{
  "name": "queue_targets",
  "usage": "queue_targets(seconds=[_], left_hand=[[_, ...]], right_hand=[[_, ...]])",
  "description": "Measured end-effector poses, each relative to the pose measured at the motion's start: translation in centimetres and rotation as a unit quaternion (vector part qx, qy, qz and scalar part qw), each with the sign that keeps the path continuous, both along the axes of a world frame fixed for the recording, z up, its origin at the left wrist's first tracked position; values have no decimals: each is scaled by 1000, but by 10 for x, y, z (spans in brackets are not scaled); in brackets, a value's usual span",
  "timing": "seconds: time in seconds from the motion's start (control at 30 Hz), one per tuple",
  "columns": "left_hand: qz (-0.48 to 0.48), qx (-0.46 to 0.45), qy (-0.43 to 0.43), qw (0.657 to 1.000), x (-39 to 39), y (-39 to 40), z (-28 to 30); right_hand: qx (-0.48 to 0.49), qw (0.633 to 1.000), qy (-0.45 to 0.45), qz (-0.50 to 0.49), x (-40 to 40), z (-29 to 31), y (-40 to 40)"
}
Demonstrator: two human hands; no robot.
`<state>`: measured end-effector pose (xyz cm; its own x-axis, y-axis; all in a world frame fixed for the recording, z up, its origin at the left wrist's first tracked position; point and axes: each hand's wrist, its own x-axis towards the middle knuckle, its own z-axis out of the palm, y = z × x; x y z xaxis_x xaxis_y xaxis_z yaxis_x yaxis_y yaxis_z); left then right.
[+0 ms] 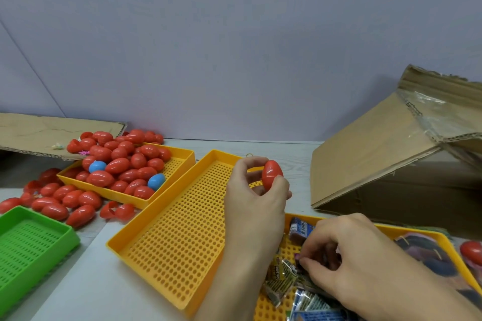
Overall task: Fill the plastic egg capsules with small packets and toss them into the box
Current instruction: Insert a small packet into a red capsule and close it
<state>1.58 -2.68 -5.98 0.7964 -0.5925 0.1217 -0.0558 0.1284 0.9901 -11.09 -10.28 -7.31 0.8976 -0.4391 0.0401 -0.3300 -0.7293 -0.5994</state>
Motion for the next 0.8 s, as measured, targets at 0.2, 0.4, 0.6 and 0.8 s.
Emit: queue_targets(seconds=[0.2,0.4,0.6,0.8], left_hand=[[1,-2,3,1000,0,0,0],[-2,5,5,1000,0,0,2],[-5,15,4,1000,-2,1,2],[-10,-14,25,1000,-1,-1,4]], right_hand=[[33,999,-6,-7,0,7,2],[64,997,30,-41,-4,10,0],[83,995,-14,-59,-8,13,-1],[134,976,-149,-88,-8,14,-1]])
